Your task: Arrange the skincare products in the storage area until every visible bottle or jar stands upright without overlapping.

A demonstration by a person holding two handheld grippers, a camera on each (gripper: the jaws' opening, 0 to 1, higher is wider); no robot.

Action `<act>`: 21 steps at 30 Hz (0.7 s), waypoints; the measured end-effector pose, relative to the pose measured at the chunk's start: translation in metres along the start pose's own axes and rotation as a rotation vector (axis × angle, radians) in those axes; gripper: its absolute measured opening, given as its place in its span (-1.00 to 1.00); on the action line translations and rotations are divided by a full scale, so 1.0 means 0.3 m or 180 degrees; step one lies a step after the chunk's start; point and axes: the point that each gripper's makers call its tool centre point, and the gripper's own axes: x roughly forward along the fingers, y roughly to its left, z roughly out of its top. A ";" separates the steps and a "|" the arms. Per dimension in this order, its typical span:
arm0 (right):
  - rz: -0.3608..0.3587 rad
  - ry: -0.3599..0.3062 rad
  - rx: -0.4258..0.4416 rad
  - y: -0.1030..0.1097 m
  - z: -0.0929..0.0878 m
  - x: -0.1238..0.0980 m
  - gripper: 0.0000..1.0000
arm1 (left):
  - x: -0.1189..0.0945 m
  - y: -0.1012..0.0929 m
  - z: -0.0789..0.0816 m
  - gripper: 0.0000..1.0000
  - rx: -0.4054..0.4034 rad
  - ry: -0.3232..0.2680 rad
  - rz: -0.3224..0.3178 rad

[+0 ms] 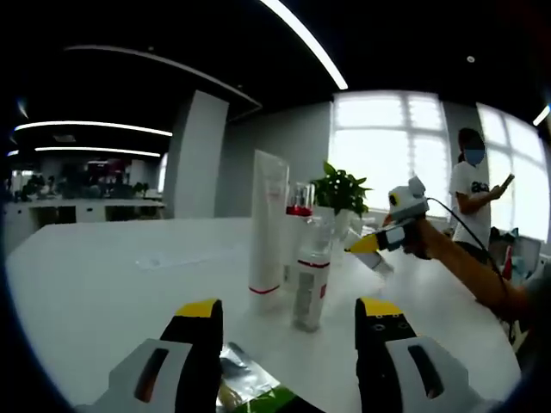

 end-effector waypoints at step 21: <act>0.2098 -0.1676 -0.0528 0.580 0.290 -0.154 -0.53 | -0.097 -0.446 0.048 0.06 -0.1418 0.0127 -0.2339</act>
